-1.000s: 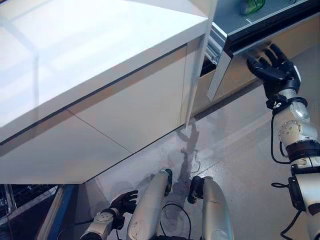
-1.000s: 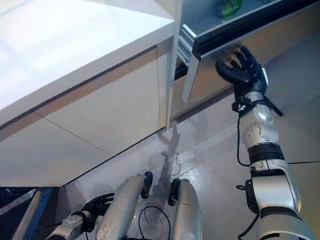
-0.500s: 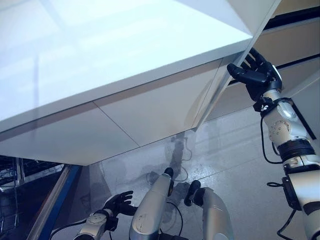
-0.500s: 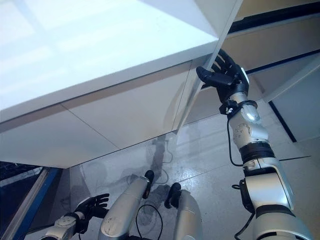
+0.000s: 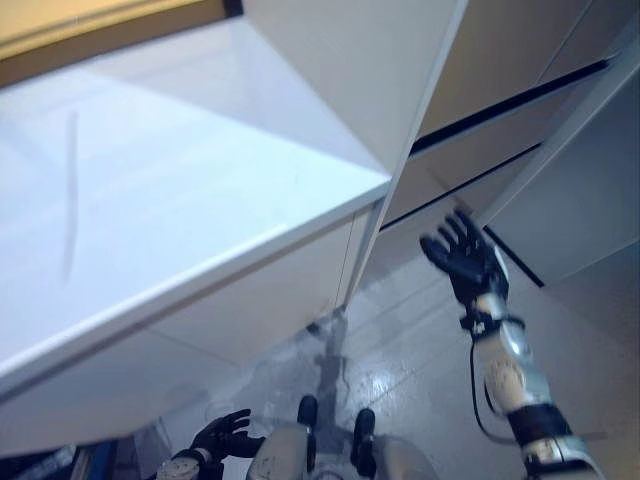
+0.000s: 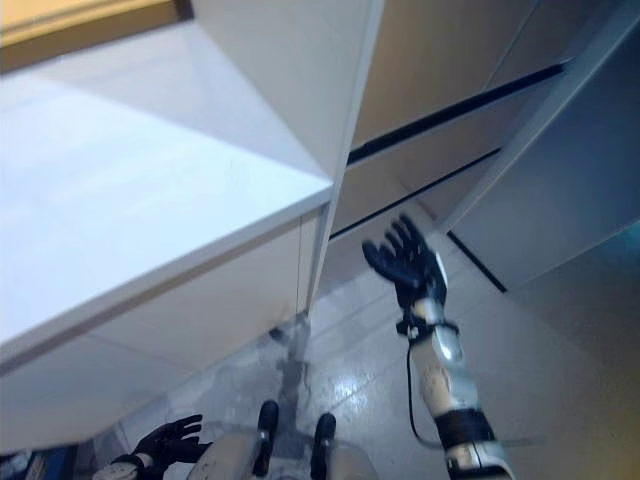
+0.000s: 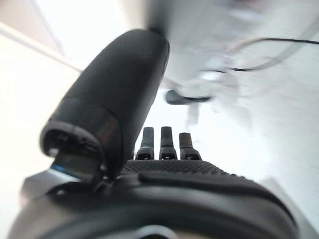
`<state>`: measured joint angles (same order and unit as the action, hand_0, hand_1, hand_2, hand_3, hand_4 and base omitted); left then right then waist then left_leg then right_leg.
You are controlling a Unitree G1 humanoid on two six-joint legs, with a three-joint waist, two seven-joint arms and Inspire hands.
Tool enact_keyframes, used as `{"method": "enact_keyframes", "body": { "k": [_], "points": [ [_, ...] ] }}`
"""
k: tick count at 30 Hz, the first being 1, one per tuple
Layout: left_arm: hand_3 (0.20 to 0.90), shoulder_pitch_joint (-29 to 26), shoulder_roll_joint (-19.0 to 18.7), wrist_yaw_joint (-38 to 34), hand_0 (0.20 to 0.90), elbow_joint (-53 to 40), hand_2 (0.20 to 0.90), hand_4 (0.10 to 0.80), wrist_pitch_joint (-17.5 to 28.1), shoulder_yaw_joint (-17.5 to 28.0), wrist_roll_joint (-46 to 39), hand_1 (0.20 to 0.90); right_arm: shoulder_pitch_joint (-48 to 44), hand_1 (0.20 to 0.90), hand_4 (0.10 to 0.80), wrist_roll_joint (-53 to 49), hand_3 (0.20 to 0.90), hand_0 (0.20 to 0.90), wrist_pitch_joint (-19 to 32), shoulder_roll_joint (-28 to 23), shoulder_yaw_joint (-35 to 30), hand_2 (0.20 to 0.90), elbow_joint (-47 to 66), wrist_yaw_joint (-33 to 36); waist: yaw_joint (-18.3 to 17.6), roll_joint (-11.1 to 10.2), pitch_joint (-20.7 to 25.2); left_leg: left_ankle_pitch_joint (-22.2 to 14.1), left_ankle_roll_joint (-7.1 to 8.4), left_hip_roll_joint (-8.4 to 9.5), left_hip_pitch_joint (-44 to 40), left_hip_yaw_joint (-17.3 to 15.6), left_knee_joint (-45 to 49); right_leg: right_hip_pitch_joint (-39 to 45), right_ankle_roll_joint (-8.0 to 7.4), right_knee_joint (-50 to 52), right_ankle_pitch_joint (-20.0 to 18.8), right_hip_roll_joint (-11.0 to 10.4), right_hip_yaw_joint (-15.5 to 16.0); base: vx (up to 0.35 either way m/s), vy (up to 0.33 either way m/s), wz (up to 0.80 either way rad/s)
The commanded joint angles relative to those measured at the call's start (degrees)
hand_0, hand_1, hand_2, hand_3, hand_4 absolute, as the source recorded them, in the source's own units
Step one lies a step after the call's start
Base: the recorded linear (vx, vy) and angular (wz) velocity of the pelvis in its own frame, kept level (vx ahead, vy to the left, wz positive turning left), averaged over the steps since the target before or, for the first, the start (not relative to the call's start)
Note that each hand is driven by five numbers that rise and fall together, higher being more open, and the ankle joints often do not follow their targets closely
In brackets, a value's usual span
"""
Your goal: Put drinks into fridge and close the fridge
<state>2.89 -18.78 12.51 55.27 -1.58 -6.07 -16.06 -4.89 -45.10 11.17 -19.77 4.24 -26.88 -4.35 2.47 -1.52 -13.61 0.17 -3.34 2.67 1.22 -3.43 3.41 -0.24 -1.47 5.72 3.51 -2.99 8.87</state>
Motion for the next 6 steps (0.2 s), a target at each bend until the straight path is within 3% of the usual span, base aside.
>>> {"method": "enact_keyframes", "body": {
  "k": [1, 6],
  "points": [
    [0.900, -0.4, 2.2, 4.3, 0.900, 1.2, 0.900, 0.800, -0.1, -0.9, -4.6, 0.900, 1.1, 0.900, 0.800, 2.0, 0.900, 0.900, 0.7, -0.2, 0.0, 0.900, -3.3, -8.2, -1.3, 1.0, 7.6, -3.9, 3.08, -0.98, -1.7, -1.1, 1.2, 0.8, -1.51, -0.3, 0.2, 0.1, 0.5, -0.061, -0.032, -0.09],
    [0.900, -2.0, 2.8, 6.0, 0.900, 5.6, 0.900, 0.800, -0.3, -0.4, -5.0, 0.900, 3.7, 0.900, 0.800, 10.3, 0.900, 0.900, -1.9, 1.3, 1.6, 0.900, -18.4, -11.3, -1.9, 0.9, 8.5, -3.8, 3.46, -1.27, -4.4, -1.3, -0.2, 3.4, -1.41, -1.5, 0.4, 0.6, 0.9, -0.031, -0.026, -0.03]
  ]
}}
